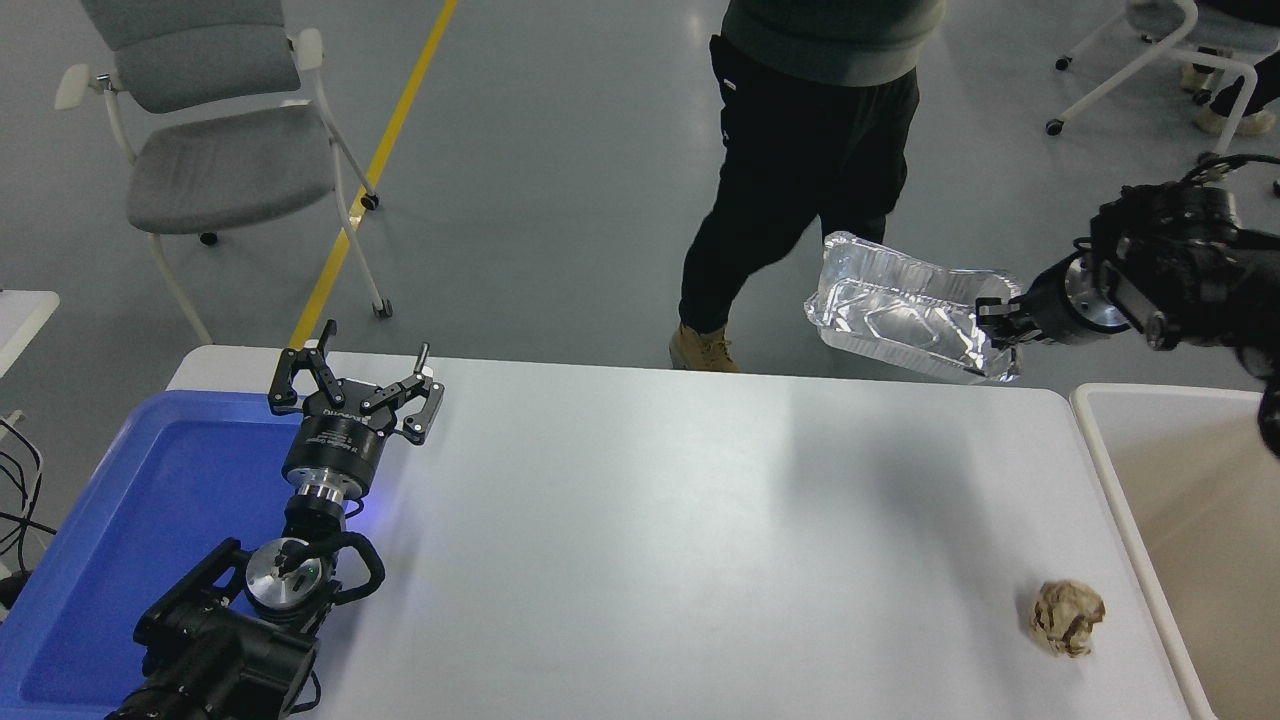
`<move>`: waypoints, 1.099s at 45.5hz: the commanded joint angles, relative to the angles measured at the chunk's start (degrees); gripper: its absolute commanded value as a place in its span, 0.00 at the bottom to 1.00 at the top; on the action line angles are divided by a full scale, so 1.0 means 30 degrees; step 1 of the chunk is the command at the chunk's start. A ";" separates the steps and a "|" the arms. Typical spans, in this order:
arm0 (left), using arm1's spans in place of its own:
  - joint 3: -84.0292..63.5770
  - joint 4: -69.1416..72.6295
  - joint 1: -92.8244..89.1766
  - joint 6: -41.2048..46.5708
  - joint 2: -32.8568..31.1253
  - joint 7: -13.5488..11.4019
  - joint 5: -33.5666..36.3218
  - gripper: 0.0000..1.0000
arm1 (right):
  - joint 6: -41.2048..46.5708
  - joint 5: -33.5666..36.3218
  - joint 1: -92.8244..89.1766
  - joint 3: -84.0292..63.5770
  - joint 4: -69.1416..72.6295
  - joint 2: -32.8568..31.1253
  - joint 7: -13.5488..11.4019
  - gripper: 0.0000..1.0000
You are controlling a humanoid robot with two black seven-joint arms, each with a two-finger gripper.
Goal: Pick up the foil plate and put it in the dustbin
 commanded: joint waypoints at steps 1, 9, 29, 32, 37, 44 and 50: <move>0.0000 0.0000 0.0001 -0.0001 0.0011 0.0002 0.0002 0.99 | 0.0821 -0.2627 0.7446 -0.0116 0.5204 -0.2957 -0.0077 0.00; 0.0000 0.0000 0.0001 -0.0001 0.0011 0.0002 0.0002 0.99 | 0.0821 -0.4709 1.1579 -0.0964 0.9805 -0.4305 -0.0195 0.00; 0.0000 0.0000 0.0001 -0.0030 0.0011 0.0002 0.0002 0.99 | 0.0821 -0.5061 1.1910 -0.2402 1.0281 -0.8610 -0.1103 0.00; 0.0000 0.0000 0.0001 -0.0001 0.0011 0.0002 0.0002 0.99 | 0.0821 -0.5061 1.0534 -0.2285 0.9725 -0.9548 -0.1133 0.00; 0.0000 0.0000 0.0001 -0.0001 -0.0018 0.0002 0.0002 0.99 | 0.0149 -0.4828 0.8161 -0.2138 0.8319 -1.0926 -0.1103 0.00; 0.0000 0.0000 0.0001 -0.0001 0.0011 0.0002 0.0002 0.99 | -0.1315 -0.4271 0.5670 -0.0881 0.7819 -1.3502 -0.1103 0.00; 0.0000 0.0000 0.0001 -0.0001 0.0011 0.0002 0.0031 0.99 | -0.3775 -0.2576 0.2098 0.0584 0.6883 -1.3946 -0.1103 0.00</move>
